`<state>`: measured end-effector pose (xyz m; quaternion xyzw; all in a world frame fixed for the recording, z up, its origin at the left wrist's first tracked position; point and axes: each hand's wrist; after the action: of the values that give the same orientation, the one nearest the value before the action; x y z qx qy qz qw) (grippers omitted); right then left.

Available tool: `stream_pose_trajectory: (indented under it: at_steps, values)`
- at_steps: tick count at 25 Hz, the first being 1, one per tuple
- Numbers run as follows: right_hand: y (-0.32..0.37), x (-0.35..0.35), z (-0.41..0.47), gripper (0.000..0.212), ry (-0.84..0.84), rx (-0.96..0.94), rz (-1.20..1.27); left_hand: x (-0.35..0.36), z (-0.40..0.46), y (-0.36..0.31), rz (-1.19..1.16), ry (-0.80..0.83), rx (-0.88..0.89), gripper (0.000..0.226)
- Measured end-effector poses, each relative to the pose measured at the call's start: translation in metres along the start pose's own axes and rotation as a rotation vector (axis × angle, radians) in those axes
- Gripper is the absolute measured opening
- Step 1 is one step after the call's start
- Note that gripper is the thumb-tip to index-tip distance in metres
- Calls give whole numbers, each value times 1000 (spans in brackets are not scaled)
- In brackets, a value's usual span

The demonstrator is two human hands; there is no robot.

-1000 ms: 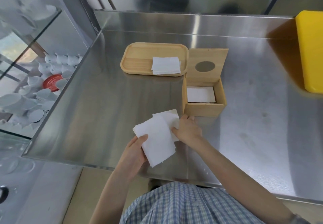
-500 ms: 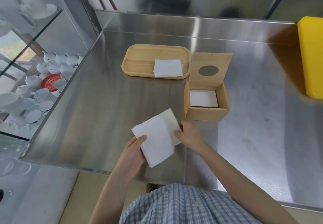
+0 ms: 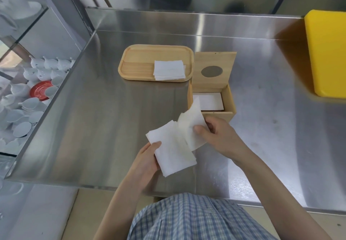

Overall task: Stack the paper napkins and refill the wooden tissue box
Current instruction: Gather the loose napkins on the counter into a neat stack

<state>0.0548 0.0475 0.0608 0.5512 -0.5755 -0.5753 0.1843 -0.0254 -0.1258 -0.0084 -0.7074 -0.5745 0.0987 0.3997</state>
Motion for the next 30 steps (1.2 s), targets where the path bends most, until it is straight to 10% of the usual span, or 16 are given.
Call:
stream_pose_trajectory:
  at_steps: [5,30]
  values:
    - [11,-10,-14,22,185,33,346,14,5,1,12,77,8,29]
    - [-29,18,0,27,172,139,-78,22,-4,3,45,51,35,24]
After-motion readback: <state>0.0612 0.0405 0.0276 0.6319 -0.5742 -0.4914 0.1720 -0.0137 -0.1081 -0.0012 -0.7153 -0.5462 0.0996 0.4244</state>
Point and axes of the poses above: each hand's wrist, its own z-axis towards the middle knuckle, its own x-axis out of the palm, y = z × x, and after that the axes turned 6 degrees about -y, right-handed
